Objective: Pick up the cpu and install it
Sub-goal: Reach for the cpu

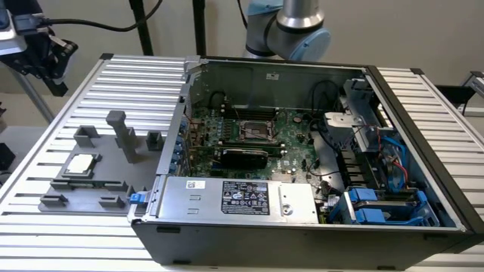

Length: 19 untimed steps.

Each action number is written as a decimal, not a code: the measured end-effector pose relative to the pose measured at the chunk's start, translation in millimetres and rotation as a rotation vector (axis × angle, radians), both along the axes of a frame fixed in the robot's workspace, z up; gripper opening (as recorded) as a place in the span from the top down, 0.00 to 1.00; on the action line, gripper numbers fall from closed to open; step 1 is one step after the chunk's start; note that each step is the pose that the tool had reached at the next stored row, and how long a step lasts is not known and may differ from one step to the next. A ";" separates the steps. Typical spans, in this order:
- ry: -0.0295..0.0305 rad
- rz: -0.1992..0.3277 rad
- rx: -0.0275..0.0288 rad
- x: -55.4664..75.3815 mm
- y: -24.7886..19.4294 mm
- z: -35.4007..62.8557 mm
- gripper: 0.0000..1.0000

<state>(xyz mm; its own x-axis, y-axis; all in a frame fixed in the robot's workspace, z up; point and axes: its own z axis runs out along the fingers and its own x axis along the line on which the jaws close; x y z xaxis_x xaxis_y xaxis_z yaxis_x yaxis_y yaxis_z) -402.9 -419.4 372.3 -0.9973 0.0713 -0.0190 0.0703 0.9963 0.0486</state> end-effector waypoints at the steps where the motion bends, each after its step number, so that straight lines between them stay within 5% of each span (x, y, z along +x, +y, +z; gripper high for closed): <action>1: 0.0000 0.000 0.0000 -4.5 -0.1 -1.0 0.89; 6: 0.0014 0.000 -0.0003 -26.1 -2.1 -7.3 0.89; 11: 0.0039 0.000 -0.0005 -31.0 -14.6 -9.6 0.89; 19: 0.0040 0.000 0.0011 -31.0 -15.0 -9.6 0.89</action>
